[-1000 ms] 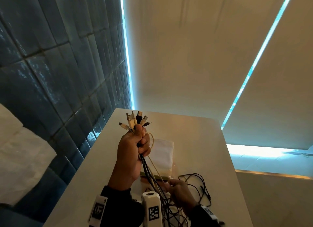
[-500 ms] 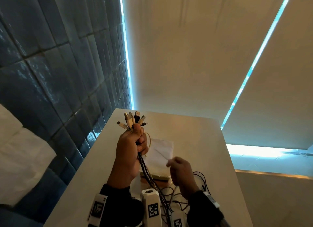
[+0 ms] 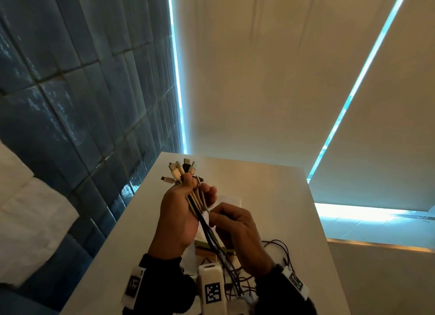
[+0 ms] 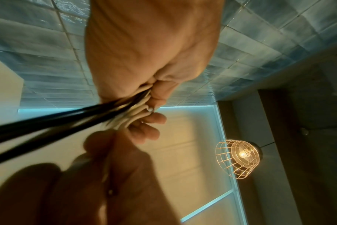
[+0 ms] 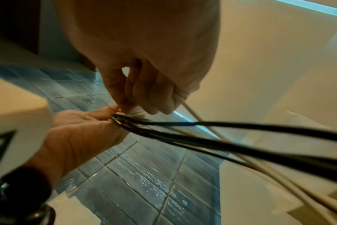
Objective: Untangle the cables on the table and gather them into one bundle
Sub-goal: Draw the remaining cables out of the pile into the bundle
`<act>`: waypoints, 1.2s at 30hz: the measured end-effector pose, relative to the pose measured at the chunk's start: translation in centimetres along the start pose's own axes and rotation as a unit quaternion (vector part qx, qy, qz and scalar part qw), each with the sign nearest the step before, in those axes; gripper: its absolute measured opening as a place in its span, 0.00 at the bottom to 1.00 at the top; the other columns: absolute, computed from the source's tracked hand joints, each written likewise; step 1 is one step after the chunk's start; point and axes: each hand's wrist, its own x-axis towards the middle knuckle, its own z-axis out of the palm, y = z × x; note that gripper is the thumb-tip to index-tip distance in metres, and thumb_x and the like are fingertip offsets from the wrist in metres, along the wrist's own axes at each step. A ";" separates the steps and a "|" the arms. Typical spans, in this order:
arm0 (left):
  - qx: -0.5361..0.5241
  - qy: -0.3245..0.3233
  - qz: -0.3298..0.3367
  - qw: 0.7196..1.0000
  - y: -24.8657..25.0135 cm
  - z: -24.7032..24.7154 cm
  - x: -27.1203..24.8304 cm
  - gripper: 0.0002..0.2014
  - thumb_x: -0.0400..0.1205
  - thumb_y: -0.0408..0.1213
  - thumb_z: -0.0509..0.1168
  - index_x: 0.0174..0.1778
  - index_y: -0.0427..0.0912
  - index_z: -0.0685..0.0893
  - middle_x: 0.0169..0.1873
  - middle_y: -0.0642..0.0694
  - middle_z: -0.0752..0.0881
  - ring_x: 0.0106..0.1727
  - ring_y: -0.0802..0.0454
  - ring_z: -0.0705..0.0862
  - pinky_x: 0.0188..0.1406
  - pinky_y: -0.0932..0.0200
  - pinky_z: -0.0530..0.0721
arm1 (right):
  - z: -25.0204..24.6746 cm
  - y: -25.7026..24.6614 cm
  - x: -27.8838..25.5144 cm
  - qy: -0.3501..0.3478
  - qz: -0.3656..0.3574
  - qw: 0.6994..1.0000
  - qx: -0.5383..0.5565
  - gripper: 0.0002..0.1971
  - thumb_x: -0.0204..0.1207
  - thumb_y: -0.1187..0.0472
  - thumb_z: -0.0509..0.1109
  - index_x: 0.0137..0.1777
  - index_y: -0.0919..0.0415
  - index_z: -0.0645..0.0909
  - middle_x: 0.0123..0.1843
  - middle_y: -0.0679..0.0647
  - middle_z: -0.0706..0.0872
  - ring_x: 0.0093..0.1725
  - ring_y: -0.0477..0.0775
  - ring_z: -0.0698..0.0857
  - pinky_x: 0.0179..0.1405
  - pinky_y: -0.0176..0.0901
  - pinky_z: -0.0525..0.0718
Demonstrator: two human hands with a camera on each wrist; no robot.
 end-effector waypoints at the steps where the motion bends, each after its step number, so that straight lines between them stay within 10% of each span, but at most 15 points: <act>1: -0.023 -0.006 0.002 1.000 0.1 0.1 -0.1 0.13 0.88 0.39 0.52 0.41 0.38 0.76 0.27 0.44 0.83 0.31 0.48 0.87 0.41 0.49 0.85 | -0.2 0.2 -0.2 -0.003 0.012 1.000 0.012 0.12 0.80 0.70 0.65 0.34 0.63 0.79 0.19 0.43 0.71 0.19 0.40 0.66 0.20 0.30 0.65; 10: 0.004 -0.060 0.042 0.997 0.1 0.0 -0.1 0.13 0.79 0.46 0.57 0.35 0.42 0.71 0.27 0.48 0.72 0.22 0.57 0.66 0.23 0.62 0.68 | -1.9 3.9 -0.8 -0.033 0.091 0.995 0.028 0.11 0.82 0.63 0.66 0.37 0.61 0.81 0.21 0.47 0.70 0.20 0.45 0.64 0.20 0.35 0.61; 36: 0.054 -0.058 0.027 0.997 0.0 -0.4 -0.1 0.15 0.87 0.40 0.51 0.35 0.40 0.70 0.24 0.47 0.75 0.19 0.57 0.66 0.19 0.63 0.64 | -4.7 13.6 -0.7 0.043 0.244 0.956 -0.160 0.17 0.79 0.63 0.67 0.27 0.55 0.77 0.18 0.44 0.70 0.17 0.41 0.67 0.20 0.34 0.64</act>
